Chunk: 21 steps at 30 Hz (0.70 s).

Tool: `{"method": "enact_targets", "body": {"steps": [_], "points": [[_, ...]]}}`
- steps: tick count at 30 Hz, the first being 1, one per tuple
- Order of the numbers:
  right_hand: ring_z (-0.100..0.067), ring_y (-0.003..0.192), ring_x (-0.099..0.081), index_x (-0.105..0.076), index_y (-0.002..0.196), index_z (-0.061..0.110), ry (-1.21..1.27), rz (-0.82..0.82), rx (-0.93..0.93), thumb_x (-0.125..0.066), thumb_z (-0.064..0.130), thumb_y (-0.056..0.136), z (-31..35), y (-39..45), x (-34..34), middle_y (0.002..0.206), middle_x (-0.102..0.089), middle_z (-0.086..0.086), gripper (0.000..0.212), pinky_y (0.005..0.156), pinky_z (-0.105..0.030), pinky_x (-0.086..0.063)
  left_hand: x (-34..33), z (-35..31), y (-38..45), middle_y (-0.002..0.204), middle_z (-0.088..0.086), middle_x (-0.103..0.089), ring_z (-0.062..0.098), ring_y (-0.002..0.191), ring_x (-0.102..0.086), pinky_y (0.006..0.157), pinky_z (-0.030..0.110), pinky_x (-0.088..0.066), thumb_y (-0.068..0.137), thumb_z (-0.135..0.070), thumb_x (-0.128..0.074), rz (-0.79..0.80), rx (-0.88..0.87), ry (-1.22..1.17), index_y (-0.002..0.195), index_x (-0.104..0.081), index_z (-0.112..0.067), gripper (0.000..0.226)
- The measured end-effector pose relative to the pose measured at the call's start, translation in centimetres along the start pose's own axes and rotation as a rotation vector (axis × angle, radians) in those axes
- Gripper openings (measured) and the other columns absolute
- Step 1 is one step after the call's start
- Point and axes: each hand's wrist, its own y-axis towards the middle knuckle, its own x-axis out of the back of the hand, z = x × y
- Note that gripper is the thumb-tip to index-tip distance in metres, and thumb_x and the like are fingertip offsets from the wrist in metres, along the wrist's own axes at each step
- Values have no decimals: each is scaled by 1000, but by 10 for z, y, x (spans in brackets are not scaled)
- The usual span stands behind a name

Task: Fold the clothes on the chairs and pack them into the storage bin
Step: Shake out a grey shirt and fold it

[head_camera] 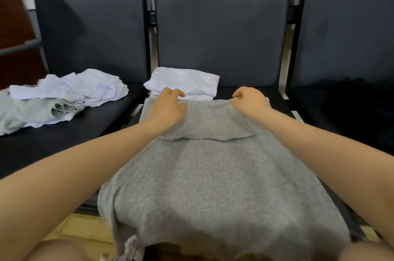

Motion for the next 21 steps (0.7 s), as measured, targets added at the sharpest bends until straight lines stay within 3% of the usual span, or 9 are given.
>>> {"method": "enact_targets", "body": {"steps": [3,6,9,12,16,19,21], "points": [[-15,85,-58,-69,98,11,69,46,65,-51,23,91,7,-26,10,98,-68,1,23,63,-25,-36,8,-20,-32,113,1,-56,13,78,-55,75,26,-39,91,-25,-55,65,-100,-103,108,-63,-20,19],[-15,62,-59,-69,90,0,205,147,101,-55,22,87,15,-58,18,82,-71,-6,26,63,-28,-47,23,-32,-80,89,-8,-57,3,66,-50,69,23,-39,90,-22,-58,154,-236,-136,90,-64,-23,6],[-13,65,-57,-70,86,5,115,220,245,-58,21,88,21,-100,26,71,-66,4,20,69,-31,-50,40,-31,-116,78,-13,-54,7,70,-53,69,21,-40,90,-23,-62,254,-349,-126,88,-67,-20,6],[-11,72,-56,-69,86,15,-90,302,448,-57,26,90,18,-144,30,77,-67,5,17,72,-32,-49,51,-28,-137,83,-13,-57,12,75,-55,69,20,-42,88,-34,-62,357,-377,-161,88,-66,-25,10],[-6,65,-53,-60,99,27,-150,415,531,-56,45,91,-1,-187,35,73,-60,10,20,65,-28,-45,53,-18,-159,93,-15,-53,3,73,-50,70,15,-42,71,-69,-50,527,-483,-88,104,-62,-30,52],[-8,65,-52,-49,112,33,-130,481,550,-61,59,82,-17,-206,40,75,-55,8,41,63,-28,-45,51,-5,-164,99,-17,-42,-5,83,-44,77,9,-37,76,-61,-56,611,-644,23,116,-57,-27,52],[-10,64,-49,-49,113,34,-224,481,618,-65,60,79,-24,-209,41,73,-49,10,46,63,-28,-44,48,1,-163,97,-18,-41,-4,83,-44,76,8,-36,83,-45,-62,631,-669,2,109,-58,-23,34]]}}
